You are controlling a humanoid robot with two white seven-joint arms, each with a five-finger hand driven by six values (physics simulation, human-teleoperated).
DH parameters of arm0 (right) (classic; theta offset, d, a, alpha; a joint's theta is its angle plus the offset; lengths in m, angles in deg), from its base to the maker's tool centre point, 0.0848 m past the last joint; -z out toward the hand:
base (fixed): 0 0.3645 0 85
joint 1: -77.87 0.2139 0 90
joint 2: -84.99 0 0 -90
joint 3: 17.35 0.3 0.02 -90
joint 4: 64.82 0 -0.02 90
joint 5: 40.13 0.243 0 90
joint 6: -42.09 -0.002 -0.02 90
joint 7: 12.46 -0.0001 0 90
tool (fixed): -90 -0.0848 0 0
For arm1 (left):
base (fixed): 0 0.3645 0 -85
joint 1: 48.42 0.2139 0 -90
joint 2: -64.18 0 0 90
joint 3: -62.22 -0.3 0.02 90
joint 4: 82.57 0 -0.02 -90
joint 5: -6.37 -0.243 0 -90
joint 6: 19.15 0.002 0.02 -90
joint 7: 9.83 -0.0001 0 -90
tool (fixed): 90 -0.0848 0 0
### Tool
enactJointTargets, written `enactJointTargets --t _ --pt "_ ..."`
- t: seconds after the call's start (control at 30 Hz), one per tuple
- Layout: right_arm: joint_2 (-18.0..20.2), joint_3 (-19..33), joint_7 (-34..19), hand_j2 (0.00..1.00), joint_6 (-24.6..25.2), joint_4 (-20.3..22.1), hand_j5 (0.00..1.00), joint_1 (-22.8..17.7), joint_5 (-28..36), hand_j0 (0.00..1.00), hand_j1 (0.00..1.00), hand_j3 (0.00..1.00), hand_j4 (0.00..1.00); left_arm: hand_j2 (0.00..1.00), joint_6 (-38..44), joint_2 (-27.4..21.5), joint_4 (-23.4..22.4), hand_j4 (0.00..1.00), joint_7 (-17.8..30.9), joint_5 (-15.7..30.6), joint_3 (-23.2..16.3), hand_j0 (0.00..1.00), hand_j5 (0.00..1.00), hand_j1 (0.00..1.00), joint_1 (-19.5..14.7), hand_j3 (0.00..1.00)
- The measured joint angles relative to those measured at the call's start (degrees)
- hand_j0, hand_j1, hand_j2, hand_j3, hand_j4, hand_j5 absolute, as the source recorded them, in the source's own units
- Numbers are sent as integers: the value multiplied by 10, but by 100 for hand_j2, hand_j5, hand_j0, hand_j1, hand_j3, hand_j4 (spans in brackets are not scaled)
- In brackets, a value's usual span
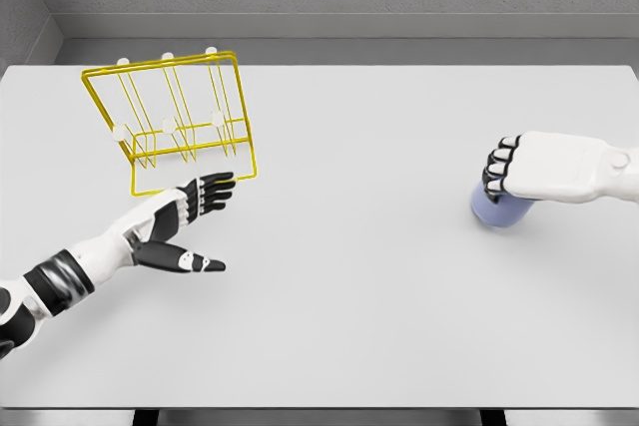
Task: Place the cup on the cup holder with both arms
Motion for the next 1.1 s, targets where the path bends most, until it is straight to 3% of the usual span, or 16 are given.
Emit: enactJointTargets --t 0.57,1.1 --pt "-108 21 -61 48 0 9 48 18 6 48 48 48 48 100 1 0 0 100 0 -2 -2 100 100 100 -5 100" --pt "-189 19 -67 46 0 10 46 24 11 46 46 46 46 100 -10 0 0 100 0 -6 -2 100 100 100 -8 100"
